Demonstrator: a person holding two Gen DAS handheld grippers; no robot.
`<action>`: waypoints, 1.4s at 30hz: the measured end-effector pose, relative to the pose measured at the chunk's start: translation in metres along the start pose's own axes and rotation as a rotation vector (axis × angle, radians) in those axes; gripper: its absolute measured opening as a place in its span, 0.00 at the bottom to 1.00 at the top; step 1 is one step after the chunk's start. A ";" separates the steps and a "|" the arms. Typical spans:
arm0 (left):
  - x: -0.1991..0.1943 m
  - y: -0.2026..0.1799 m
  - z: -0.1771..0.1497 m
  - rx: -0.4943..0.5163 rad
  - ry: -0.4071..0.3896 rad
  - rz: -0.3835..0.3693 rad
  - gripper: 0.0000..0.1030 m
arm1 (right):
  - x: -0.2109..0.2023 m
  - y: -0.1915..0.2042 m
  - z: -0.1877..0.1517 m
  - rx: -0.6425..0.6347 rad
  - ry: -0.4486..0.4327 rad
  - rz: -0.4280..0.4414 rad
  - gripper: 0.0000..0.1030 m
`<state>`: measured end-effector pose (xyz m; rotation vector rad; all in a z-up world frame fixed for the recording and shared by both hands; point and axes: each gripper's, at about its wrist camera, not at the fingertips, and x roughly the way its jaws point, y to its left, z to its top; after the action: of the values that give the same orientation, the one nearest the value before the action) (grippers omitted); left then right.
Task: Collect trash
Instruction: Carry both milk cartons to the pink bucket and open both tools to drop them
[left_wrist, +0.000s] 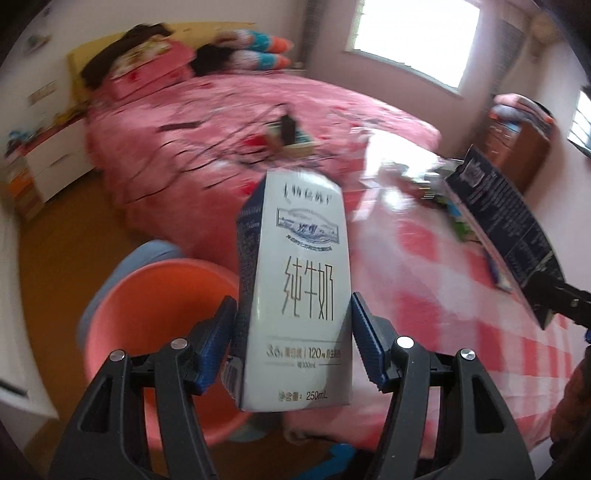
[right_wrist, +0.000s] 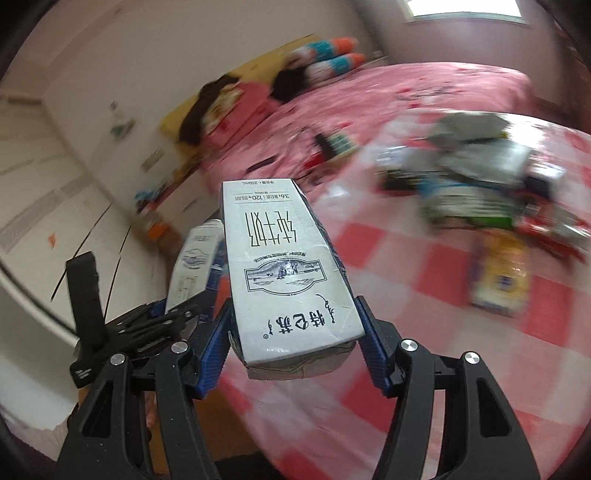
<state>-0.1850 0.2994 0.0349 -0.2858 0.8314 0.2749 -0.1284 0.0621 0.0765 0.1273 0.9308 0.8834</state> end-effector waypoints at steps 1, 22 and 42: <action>0.001 0.013 -0.002 -0.020 0.005 0.022 0.57 | 0.013 0.012 0.003 -0.023 0.022 0.012 0.61; 0.018 0.145 -0.049 -0.260 0.095 0.219 0.76 | 0.153 0.102 -0.003 -0.173 0.271 0.093 0.78; 0.019 0.076 -0.013 -0.020 -0.078 0.122 0.82 | 0.070 0.049 -0.021 -0.148 0.147 -0.122 0.78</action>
<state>-0.2082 0.3673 0.0020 -0.2424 0.7700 0.4061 -0.1540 0.1385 0.0400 -0.1222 0.9955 0.8527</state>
